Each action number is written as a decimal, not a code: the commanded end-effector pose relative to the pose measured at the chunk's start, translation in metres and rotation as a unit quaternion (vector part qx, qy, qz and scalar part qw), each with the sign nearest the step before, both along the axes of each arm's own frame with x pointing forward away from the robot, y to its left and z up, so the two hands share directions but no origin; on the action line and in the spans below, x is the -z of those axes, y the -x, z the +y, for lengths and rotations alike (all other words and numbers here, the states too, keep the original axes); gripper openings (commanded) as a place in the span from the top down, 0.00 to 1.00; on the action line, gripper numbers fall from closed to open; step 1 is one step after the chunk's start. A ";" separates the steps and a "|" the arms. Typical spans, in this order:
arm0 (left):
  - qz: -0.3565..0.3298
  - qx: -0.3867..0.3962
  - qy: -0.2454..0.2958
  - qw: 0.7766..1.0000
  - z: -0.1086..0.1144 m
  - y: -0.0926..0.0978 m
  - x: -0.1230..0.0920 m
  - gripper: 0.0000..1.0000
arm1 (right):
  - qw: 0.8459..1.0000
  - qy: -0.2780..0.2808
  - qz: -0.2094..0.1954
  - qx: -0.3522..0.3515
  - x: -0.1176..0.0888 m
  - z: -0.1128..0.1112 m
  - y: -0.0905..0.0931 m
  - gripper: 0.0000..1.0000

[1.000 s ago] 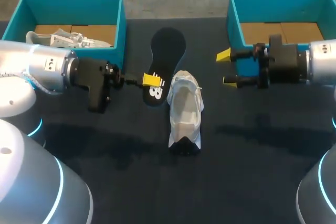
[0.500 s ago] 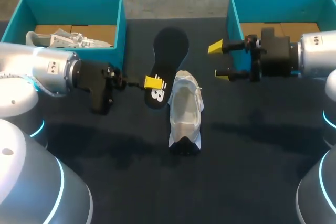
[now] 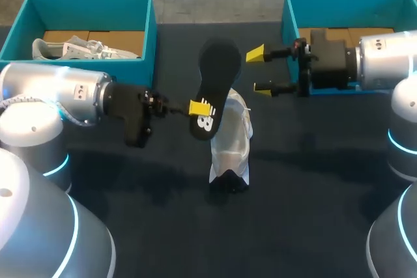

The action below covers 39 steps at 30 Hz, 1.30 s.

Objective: Take the shoe out of the shoebox, open the shoe tongue, remove and reinsert the insole, then place the shoe into the shoebox

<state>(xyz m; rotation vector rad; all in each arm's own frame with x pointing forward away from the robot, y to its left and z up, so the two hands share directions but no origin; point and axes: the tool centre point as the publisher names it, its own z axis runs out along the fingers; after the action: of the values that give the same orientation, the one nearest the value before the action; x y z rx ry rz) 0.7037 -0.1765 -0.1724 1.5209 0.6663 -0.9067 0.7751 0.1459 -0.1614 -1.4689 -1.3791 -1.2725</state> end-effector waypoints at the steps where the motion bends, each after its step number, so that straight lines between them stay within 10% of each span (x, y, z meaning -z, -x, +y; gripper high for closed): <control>1: -0.002 -0.002 0.004 1.000 -0.006 0.003 0.007 1.00 | 1.000 0.000 0.001 -0.003 0.001 0.008 -0.006 0.00; 14: 0.000 -0.005 0.008 1.000 -0.007 0.003 0.012 1.00 | 1.000 -0.009 0.013 -0.014 0.000 0.023 -0.010 0.00; 23: 0.000 -0.005 0.008 1.000 -0.007 0.003 0.012 1.00 | 1.000 -0.011 0.022 -0.019 -0.003 0.031 -0.011 0.36; 39: 0.000 -0.005 0.008 1.000 -0.007 0.003 0.012 1.00 | 0.999 -0.012 0.027 -0.032 -0.006 0.042 -0.014 0.55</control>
<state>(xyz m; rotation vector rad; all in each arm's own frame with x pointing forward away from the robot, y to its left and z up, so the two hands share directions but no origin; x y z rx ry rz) 0.7014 -0.1823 -0.1829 1.5035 0.6667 -0.9057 0.7865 0.1847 -0.1566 -1.4186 -1.3563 -1.2050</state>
